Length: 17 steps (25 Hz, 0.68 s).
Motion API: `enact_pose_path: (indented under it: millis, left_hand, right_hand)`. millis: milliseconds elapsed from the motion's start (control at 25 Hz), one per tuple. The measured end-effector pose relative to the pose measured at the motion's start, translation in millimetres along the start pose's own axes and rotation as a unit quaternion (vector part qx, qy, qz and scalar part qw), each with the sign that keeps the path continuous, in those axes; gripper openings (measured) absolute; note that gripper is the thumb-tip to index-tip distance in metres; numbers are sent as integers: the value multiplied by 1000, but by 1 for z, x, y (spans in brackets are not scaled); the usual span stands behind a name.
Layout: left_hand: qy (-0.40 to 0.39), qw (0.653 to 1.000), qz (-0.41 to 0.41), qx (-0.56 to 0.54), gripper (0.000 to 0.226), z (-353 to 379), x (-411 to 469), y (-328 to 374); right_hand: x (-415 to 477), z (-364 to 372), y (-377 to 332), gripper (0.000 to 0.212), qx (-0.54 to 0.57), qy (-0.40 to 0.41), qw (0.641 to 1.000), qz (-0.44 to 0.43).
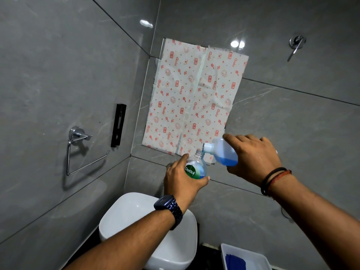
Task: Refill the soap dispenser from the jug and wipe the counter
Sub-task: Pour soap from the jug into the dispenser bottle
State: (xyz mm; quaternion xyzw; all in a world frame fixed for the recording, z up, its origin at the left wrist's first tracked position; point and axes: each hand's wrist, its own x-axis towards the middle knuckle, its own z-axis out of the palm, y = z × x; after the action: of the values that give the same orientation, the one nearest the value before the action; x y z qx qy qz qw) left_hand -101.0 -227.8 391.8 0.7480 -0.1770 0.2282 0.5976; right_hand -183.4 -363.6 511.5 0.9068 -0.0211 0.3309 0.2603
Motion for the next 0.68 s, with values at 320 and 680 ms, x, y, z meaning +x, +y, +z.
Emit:
enact_pose_path:
  millis: [320, 680]
  left_hand:
    - [4, 1000, 3, -5, 91, 2, 2, 2]
    - [0, 1000, 5, -4, 92, 4, 1, 4]
  right_hand:
    - [0, -3, 2, 76, -2, 11, 1000, 1]
    - [0, -4, 6, 77, -1, 1, 1000, 8]
